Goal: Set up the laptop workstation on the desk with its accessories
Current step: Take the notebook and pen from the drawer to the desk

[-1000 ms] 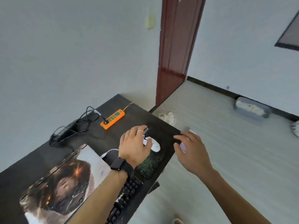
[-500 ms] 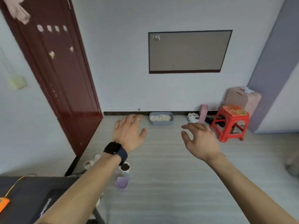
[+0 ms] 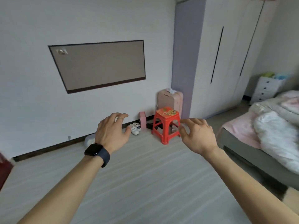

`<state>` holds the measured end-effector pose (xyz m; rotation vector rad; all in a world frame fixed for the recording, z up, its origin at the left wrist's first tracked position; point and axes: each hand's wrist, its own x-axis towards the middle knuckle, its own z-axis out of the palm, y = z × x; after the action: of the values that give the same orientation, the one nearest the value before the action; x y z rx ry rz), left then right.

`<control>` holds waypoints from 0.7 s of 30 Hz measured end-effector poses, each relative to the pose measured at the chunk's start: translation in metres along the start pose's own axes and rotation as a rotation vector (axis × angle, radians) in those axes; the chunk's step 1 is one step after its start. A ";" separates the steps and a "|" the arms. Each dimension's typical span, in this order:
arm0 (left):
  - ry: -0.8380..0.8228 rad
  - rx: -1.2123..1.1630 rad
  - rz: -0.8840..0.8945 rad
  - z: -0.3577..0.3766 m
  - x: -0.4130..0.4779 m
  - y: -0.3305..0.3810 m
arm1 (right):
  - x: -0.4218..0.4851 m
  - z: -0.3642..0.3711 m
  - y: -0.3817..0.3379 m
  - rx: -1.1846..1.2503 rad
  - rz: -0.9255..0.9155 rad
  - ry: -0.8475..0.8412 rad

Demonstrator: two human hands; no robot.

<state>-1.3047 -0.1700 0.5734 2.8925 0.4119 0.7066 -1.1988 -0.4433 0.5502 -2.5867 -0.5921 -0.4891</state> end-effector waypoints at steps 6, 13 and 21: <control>-0.053 -0.118 0.151 0.104 0.141 0.063 | 0.090 0.029 0.103 -0.098 0.164 0.031; -0.088 -0.196 0.281 0.209 0.320 0.105 | 0.231 0.062 0.187 -0.219 0.342 0.027; -0.123 -0.224 0.383 0.310 0.510 0.173 | 0.385 0.086 0.287 -0.247 0.459 0.025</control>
<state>-0.6847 -0.2050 0.5537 2.8010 -0.2299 0.5731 -0.7156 -0.5102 0.5452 -2.8200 0.0860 -0.4584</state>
